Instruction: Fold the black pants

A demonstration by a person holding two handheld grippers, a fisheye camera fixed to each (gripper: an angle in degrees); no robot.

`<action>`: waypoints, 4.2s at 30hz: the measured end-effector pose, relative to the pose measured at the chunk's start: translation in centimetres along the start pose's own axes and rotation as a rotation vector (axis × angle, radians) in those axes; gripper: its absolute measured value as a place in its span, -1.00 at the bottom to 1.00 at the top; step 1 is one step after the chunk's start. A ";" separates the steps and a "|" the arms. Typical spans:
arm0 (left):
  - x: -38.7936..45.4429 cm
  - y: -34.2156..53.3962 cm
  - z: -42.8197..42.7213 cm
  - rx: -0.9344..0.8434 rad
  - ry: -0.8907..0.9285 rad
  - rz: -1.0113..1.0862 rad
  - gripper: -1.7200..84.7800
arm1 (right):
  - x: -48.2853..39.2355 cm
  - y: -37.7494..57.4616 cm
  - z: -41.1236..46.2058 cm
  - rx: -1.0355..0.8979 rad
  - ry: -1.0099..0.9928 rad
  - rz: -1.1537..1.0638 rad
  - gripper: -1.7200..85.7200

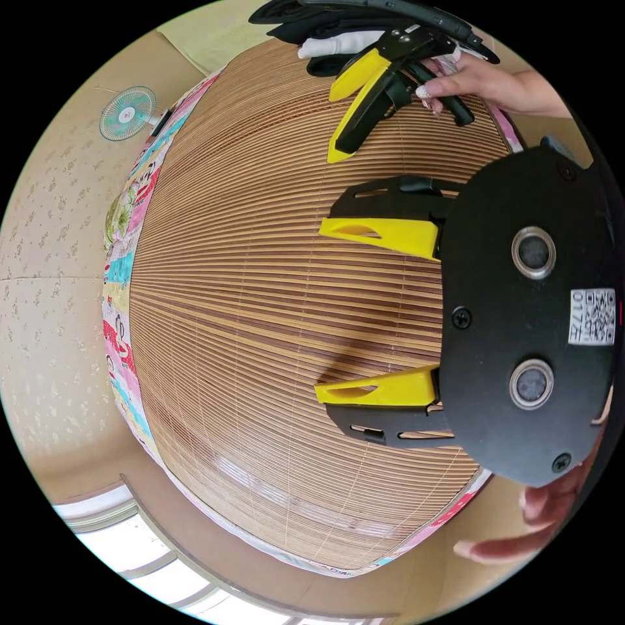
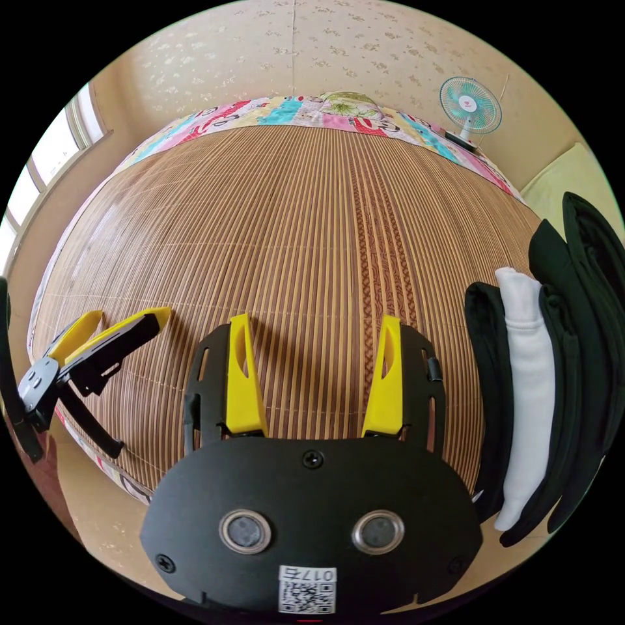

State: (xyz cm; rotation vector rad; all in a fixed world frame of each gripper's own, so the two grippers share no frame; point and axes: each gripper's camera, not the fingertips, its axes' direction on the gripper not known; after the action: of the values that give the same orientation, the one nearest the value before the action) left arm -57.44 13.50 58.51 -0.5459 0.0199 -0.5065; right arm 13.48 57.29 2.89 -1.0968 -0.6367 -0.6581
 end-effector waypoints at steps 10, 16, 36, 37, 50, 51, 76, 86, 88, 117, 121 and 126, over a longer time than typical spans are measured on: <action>-1.5 -0.8 0.1 0.002 -0.002 0.000 -0.31 | 1.7 0.5 0.4 0.000 0.003 0.001 -0.38; -2.1 -1.3 0.1 0.002 -0.005 0.001 -0.31 | 2.5 0.6 0.6 0.000 0.005 0.002 -0.38; -4.0 -2.0 -0.3 0.008 0.011 0.005 -0.29 | 4.4 0.8 0.9 -0.001 0.008 0.006 -0.38; -4.2 -2.0 -0.3 0.008 0.018 0.002 -0.29 | 4.5 0.8 0.9 -0.001 0.007 0.006 -0.38; -4.7 -2.2 -1.0 0.011 0.019 -0.001 -0.30 | 5.1 0.8 0.9 -0.001 0.009 0.009 -0.38; -4.7 -2.2 -1.0 0.012 0.021 -0.001 -0.30 | 5.1 0.8 0.9 -0.001 0.009 0.009 -0.38; -4.2 -1.9 -1.9 0.014 0.006 0.002 -0.30 | 5.1 0.5 0.9 -0.001 0.010 0.014 -0.38; -4.0 -1.7 -2.0 0.014 0.006 0.001 -0.30 | 4.9 0.4 1.0 -0.001 0.011 0.016 -0.38; -4.0 -1.7 -2.0 0.014 0.006 0.001 -0.30 | 4.9 0.4 1.0 -0.001 0.011 0.016 -0.38; -3.9 -1.7 -1.5 0.014 0.005 -0.001 -0.30 | 4.5 0.4 1.3 -0.001 0.013 0.022 -0.38; -3.9 -1.8 -1.3 0.015 0.004 -0.001 -0.30 | 4.5 0.4 1.3 -0.001 0.013 0.023 -0.38; -4.0 -2.0 -1.1 0.015 0.004 -0.002 -0.30 | 4.5 0.5 1.4 -0.001 0.013 0.024 -0.38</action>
State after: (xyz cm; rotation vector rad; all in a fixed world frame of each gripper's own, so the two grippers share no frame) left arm -62.03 13.38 58.05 -0.5304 0.0195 -0.5089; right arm 16.57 58.02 6.44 -1.0986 -0.6108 -0.6445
